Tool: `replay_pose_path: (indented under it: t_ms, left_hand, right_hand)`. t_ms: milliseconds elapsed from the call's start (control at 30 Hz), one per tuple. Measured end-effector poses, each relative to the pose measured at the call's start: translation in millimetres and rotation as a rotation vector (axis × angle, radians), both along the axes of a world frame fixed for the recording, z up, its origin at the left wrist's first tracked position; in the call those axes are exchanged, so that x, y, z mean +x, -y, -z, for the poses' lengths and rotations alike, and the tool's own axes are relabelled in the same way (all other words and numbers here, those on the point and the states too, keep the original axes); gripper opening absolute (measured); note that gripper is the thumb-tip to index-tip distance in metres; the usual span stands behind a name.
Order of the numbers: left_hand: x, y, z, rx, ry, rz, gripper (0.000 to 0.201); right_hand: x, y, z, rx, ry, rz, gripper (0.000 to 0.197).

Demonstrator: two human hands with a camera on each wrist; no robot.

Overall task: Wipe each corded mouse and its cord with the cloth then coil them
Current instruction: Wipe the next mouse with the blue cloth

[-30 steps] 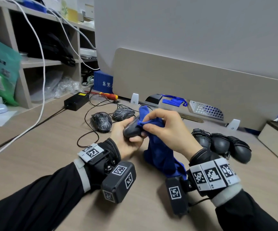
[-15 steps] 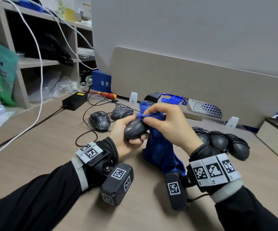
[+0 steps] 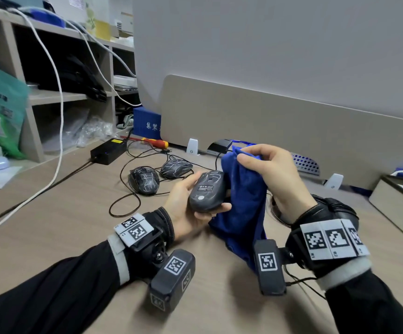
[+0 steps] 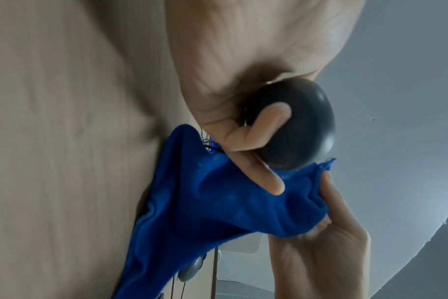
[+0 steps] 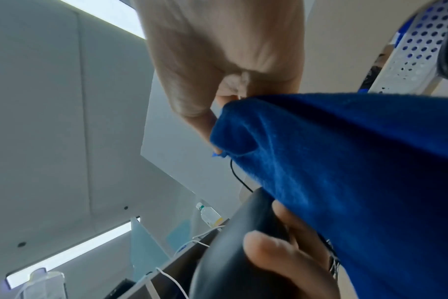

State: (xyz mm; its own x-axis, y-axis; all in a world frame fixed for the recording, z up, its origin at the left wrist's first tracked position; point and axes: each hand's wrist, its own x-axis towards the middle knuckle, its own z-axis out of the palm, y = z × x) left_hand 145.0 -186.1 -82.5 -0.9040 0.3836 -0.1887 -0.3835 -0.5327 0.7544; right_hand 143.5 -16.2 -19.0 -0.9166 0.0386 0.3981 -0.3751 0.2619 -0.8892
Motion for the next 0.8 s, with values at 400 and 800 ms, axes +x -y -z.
replay_pose_path:
  t_ms: [400, 800]
  left_hand:
    - [-3, -3, 2, -0.002, -0.112, 0.032, 0.054]
    - [4, -12, -2, -0.007, -0.037, 0.018, 0.044]
  right_hand:
    - [-4, 3, 15, 0.288, 0.077, -0.036, 0.009]
    - [7, 3, -3, 0.097, 0.156, -0.096, 0.008]
